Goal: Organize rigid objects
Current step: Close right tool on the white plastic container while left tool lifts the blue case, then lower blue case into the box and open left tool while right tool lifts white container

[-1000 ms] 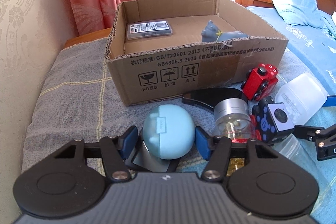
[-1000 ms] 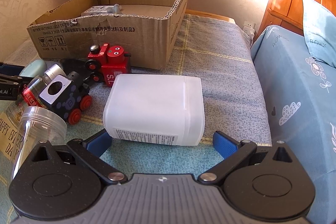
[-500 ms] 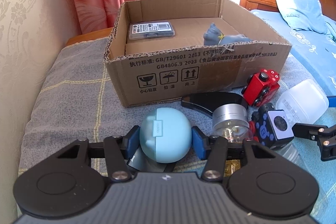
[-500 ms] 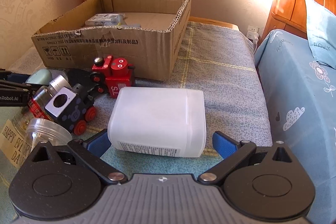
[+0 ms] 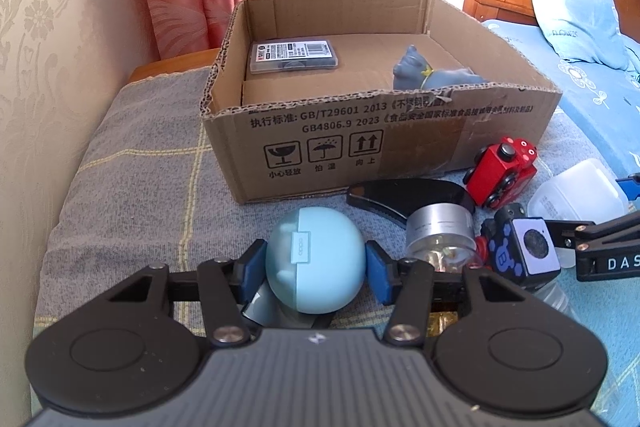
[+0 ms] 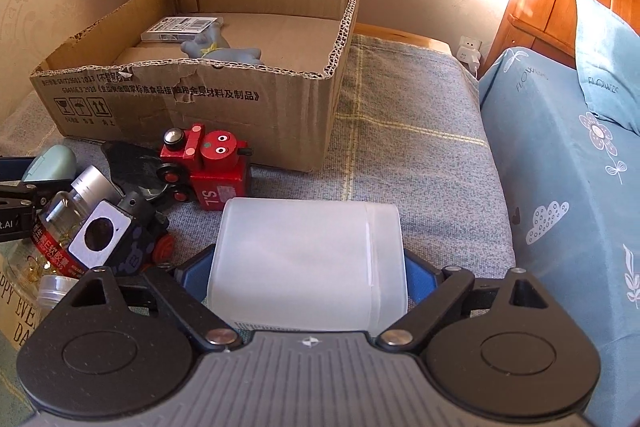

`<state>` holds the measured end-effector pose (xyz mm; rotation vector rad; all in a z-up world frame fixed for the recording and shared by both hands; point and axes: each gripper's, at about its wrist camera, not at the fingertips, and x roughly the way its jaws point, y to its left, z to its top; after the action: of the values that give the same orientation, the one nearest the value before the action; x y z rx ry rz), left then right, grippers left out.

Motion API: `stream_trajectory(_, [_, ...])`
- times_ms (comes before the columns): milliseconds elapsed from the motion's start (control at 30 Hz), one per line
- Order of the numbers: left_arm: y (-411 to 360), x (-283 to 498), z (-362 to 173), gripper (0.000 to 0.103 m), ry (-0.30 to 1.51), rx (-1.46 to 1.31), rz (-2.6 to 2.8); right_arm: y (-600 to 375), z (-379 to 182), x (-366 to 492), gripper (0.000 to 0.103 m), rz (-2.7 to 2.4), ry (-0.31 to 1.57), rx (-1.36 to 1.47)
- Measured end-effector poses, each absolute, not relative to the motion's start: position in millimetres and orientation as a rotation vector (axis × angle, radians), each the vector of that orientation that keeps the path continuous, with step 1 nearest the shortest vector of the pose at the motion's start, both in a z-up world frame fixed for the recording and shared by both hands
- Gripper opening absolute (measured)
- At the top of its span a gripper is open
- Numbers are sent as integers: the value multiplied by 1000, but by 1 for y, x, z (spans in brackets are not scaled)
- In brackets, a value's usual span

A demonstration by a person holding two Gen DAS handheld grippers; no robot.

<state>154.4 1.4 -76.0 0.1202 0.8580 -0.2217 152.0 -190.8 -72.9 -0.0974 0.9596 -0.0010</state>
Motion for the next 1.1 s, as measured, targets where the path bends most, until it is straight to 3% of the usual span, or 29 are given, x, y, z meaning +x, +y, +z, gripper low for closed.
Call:
stream_trajectory(633, [8, 152, -70, 52, 889, 128, -246, -192, -59, 146, 87, 53, 962, -157])
stream_trajectory(1100, [6, 140, -11, 52, 814, 148, -327, -193, -13, 134, 87, 201, 903, -199])
